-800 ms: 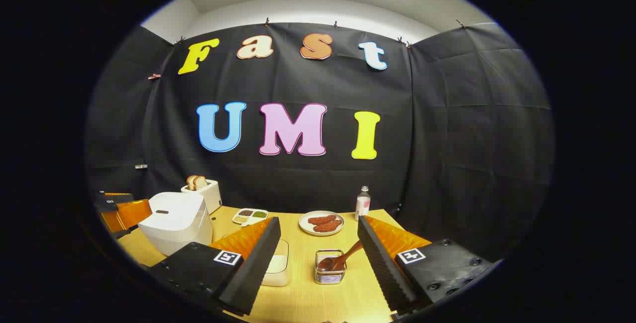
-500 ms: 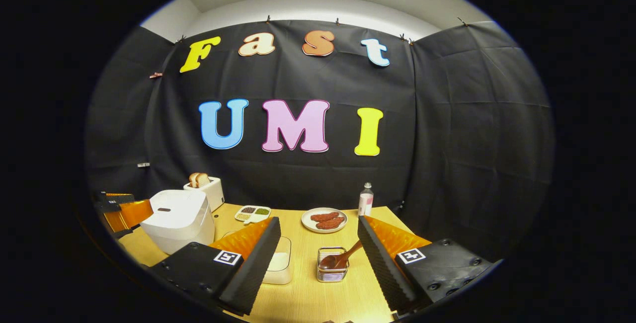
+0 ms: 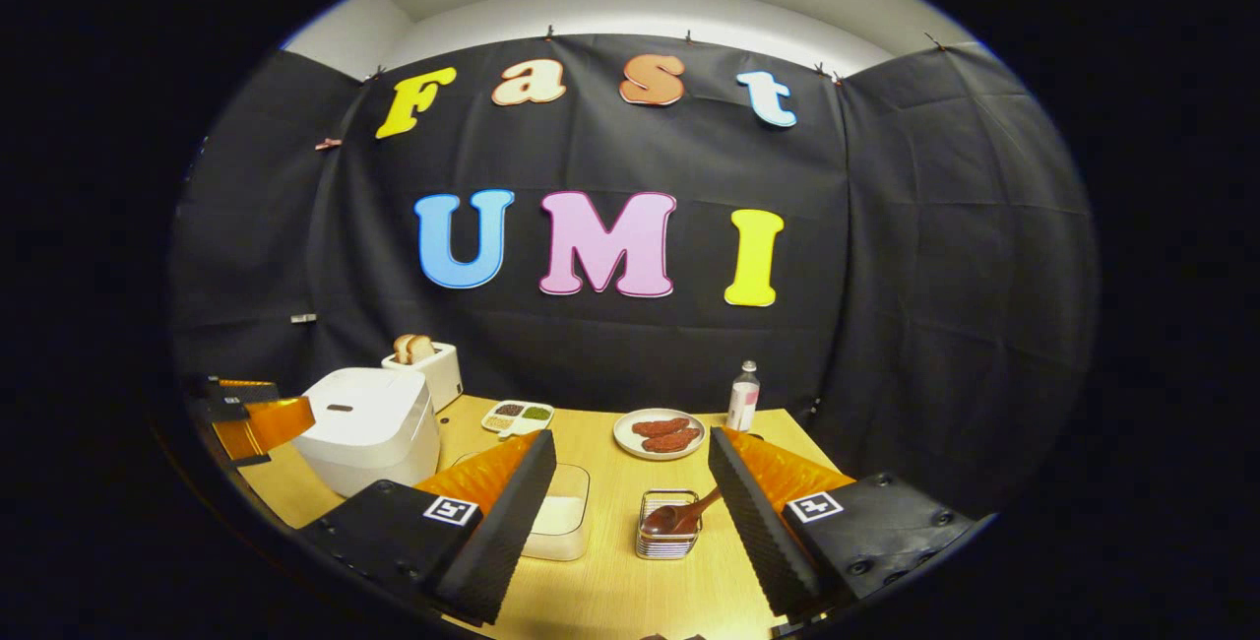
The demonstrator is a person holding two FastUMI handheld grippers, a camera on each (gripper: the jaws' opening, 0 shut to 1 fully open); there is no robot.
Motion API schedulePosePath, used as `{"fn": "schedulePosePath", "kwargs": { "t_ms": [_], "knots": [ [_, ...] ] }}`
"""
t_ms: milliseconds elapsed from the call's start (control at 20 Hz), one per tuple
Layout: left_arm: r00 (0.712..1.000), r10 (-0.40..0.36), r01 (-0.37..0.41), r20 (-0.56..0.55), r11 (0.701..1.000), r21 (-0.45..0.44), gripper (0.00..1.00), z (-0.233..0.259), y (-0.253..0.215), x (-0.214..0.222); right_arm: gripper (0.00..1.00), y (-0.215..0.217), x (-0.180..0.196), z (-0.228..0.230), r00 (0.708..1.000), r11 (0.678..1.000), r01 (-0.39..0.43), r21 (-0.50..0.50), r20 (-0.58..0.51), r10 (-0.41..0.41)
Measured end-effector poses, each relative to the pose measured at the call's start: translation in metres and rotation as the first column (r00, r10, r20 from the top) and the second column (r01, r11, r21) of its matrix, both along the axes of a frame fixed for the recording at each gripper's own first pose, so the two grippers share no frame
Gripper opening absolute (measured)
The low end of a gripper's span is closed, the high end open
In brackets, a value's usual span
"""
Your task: Close the left gripper, press the button to open the rice cooker; take a wooden spoon from the chopstick holder with the right hand, scoop a spoonful of rice and pour it into the rice cooker, then put the wooden spoon back into the chopstick holder.
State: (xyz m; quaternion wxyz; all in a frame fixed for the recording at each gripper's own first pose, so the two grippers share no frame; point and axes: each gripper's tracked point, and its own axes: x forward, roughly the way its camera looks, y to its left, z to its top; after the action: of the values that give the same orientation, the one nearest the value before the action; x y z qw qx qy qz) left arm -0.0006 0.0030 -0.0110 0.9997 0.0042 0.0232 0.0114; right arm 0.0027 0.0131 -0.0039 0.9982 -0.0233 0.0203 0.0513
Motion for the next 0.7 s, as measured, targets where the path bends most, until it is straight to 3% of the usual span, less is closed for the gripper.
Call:
{"fn": "schedulePosePath", "kwargs": {
  "t_ms": [150,400,600,700],
  "knots": [
    [1.0,0.007,-0.007,0.003,1.0,0.001,0.93,0.004,0.003,0.002,0.98,0.001,-0.004,-0.005,1.0,1.0,-0.015,-0.013,-0.012,0.015],
    [0.998,0.053,-0.053,0.026,0.998,0.023,0.93,0.023,0.034,0.011,0.98,-0.003,-0.002,0.006,1.0,0.999,0.026,0.03,0.014,-0.026],
    [0.995,0.098,-0.099,0.019,0.995,0.032,0.87,0.037,0.07,0.029,0.98,-0.009,-0.002,0.005,0.999,0.997,0.049,0.055,0.013,-0.05],
    [0.994,0.113,-0.114,0.012,0.993,0.033,0.78,0.044,0.082,0.041,0.98,-0.015,-0.002,0.002,0.998,0.997,0.064,0.042,0.008,-0.064]
  ]
}}
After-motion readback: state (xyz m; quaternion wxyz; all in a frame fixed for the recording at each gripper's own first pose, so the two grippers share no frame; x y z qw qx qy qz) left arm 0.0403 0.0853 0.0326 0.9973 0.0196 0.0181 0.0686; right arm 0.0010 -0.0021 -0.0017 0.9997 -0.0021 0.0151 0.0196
